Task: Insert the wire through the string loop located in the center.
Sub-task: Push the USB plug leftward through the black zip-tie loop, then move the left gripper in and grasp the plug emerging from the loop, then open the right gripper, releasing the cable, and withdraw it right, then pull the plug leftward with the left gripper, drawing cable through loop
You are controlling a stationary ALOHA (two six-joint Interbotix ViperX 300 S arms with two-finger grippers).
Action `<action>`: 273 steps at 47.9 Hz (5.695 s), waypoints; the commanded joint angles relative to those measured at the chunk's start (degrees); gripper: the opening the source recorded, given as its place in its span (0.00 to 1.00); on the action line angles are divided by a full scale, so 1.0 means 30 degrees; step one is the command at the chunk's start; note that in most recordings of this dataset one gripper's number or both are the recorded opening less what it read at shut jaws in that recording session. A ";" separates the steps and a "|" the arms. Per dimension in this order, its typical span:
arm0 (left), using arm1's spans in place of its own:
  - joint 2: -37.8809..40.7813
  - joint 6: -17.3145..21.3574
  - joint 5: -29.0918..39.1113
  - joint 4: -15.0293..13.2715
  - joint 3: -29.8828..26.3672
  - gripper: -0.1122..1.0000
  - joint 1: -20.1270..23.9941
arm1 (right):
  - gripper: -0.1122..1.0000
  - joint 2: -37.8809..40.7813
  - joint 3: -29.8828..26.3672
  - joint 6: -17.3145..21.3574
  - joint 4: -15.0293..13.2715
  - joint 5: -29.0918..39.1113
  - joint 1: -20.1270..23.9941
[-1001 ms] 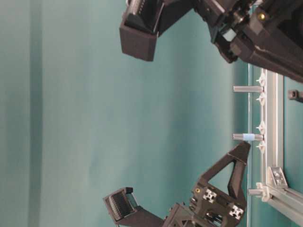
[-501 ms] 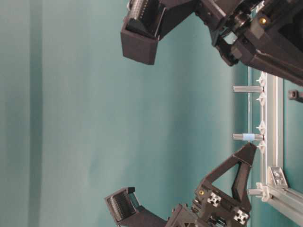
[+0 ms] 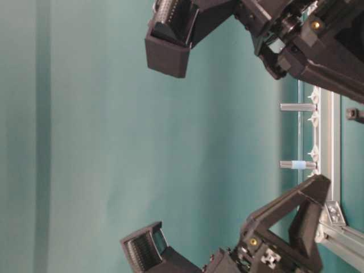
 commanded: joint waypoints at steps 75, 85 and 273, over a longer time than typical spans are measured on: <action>0.2402 0.0000 0.2842 0.0029 -0.3193 0.81 -0.2432 | 0.16 -0.0264 -0.0352 0.0029 -0.0059 -0.0264 -0.0059; 0.2900 0.0029 0.2227 0.0029 -0.3340 0.81 -0.2344 | 0.16 -0.0264 -0.0381 0.0029 -0.0059 -0.0264 -0.0029; -0.7500 -0.2051 0.4629 0.0029 0.6123 0.25 -0.2607 | 0.76 -0.4805 0.2842 0.0088 -0.0498 0.2725 0.0205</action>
